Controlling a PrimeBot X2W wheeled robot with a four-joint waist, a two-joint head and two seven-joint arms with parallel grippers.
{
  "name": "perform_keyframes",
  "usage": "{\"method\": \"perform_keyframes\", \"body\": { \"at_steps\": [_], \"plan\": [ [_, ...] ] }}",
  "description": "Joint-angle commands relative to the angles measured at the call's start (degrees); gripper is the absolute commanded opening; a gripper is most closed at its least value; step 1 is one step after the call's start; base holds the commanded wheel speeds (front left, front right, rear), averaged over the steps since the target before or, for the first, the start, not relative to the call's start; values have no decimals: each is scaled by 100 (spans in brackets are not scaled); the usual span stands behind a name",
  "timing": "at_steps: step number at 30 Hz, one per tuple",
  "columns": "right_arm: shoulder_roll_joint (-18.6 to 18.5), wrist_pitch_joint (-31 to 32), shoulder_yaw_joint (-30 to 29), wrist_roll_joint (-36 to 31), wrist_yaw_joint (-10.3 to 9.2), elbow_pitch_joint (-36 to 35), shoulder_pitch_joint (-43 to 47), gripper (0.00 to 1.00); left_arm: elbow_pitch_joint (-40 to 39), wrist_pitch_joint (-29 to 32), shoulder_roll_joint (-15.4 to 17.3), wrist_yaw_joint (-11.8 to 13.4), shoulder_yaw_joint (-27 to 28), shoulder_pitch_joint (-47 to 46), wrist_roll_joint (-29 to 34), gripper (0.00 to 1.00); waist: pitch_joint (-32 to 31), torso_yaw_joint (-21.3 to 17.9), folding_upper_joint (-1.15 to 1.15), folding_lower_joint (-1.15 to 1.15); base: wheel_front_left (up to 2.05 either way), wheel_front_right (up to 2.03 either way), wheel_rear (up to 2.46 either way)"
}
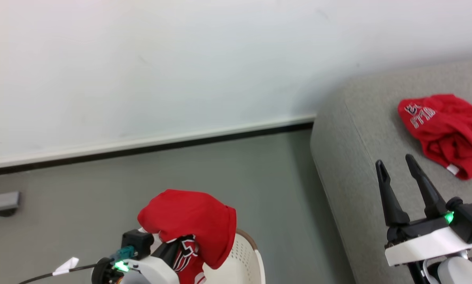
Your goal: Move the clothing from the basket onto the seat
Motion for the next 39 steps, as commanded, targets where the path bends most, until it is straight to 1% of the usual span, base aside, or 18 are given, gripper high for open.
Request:
{"method": "perform_keyframes", "body": {
  "at_steps": [1,5,9,15,21,27,33,39],
  "plan": [
    [-58,6,1,32,-15,30,123,100,-108,-2,15,10,19,124,51,0,-374,288,-1,2,0,0,0],
    [-58,7,29,85,-15,57,312,100,-587,-2,10,10,-16,202,101,0,-635,455,-1,2,0,0,0],
    [-28,7,97,119,-15,15,427,100,-1029,-3,48,10,-52,59,153,0,-762,580,-1,2,0,0,0],
    [42,7,128,129,-15,-44,548,100,-1623,-4,82,10,1,-184,-26,0,-866,657,-1,2,0,0,0],
    [73,7,264,151,-15,-107,614,100,-2179,4,133,16,69,-322,-173,0,-939,618,-1,2,0,0,0],
    [79,7,371,176,-15,-166,667,100,-2612,199,195,92,97,-464,-211,0,-995,558,-1,2,0,0,0],
    [49,7,513,201,-15,-206,614,100,-2887,383,231,169,94,-533,-221,0,-992,521,-1,2,0,0,0],
    [-24,7,666,235,-15,-229,518,100,-2987,427,249,202,69,-535,-249,0,-976,494,-1,2,0,0,0]
  ]
}}
